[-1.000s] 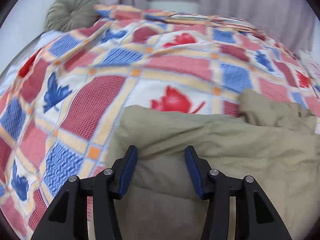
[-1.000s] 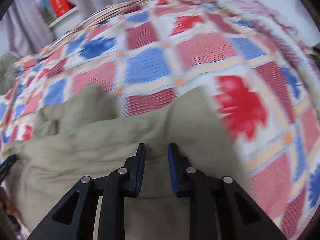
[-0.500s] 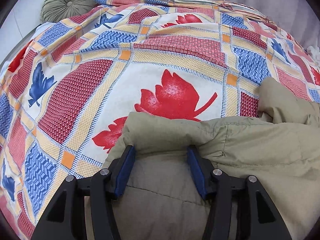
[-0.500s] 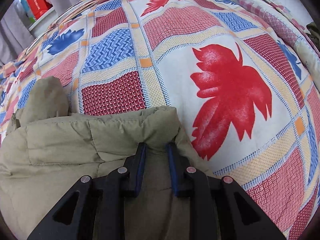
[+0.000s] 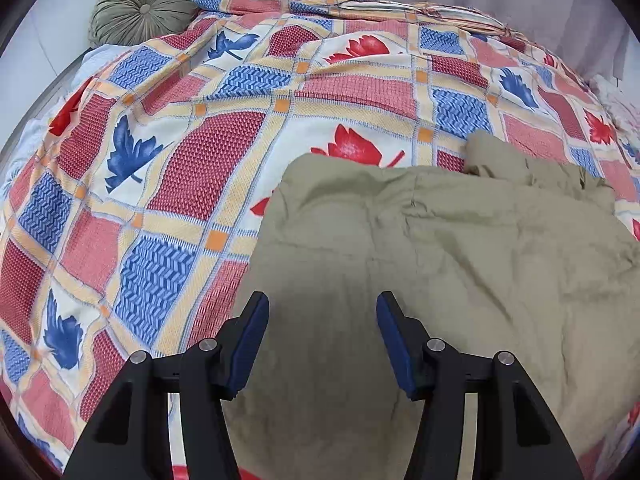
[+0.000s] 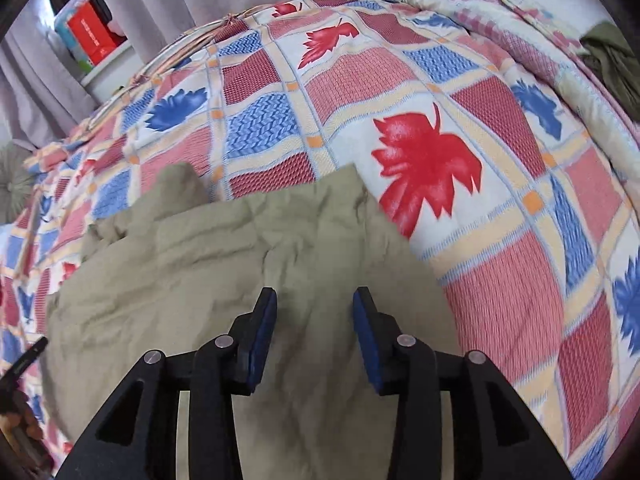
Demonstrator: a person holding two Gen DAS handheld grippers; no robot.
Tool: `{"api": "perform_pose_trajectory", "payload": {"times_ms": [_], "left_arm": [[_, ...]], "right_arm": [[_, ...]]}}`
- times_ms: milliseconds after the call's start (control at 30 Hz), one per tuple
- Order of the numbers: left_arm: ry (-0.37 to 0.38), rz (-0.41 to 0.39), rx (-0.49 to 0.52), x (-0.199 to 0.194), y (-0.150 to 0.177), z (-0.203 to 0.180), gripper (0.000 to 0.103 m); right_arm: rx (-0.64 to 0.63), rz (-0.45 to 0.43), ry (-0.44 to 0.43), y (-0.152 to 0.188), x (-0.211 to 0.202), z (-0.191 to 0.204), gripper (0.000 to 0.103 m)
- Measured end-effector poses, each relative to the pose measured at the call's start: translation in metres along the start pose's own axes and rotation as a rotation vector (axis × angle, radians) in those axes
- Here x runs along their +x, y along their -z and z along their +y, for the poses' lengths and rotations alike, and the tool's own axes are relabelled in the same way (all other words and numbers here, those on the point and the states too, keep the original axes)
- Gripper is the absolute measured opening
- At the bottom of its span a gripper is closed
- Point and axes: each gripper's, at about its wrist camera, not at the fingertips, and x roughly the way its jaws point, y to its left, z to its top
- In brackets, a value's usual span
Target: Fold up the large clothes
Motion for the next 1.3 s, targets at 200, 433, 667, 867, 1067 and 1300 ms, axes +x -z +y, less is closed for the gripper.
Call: {"api": "perform_pose_trajectory", "payload": {"times_ms": [200,433,667,867,1067,1300], "left_arm": [[0.063,0.088,0.001,-0.022,0.046,-0.001,0.058],[0.063,0.067,0.023,-0.054,0.09,-0.001,0.103],[0.092,0.132,-0.08,-0.049,0.12,0.011,0.103],[0.172,0.205,-0.18,-0.032,0.133,0.023,0.103],[0.324,0.206,-0.344,-0.025,0.136,0.036,0.103],[0.46,0.195,-0.415,-0.008,0.13,0.035,0.103]], "right_arm": [[0.066,0.036,-0.081,0.049,-0.03,-0.009,0.054],[0.112,0.104,-0.122,0.102,-0.052,-0.025,0.058],[0.197,0.159,-0.159,0.14,-0.057,-0.043,0.066],[0.258,0.181,-0.245,0.15,-0.049,-0.046,0.082],[0.381,0.199,-0.341,0.158,-0.03,-0.053,0.087],[0.456,0.205,-0.419,0.155,-0.006,-0.05,0.089]]}}
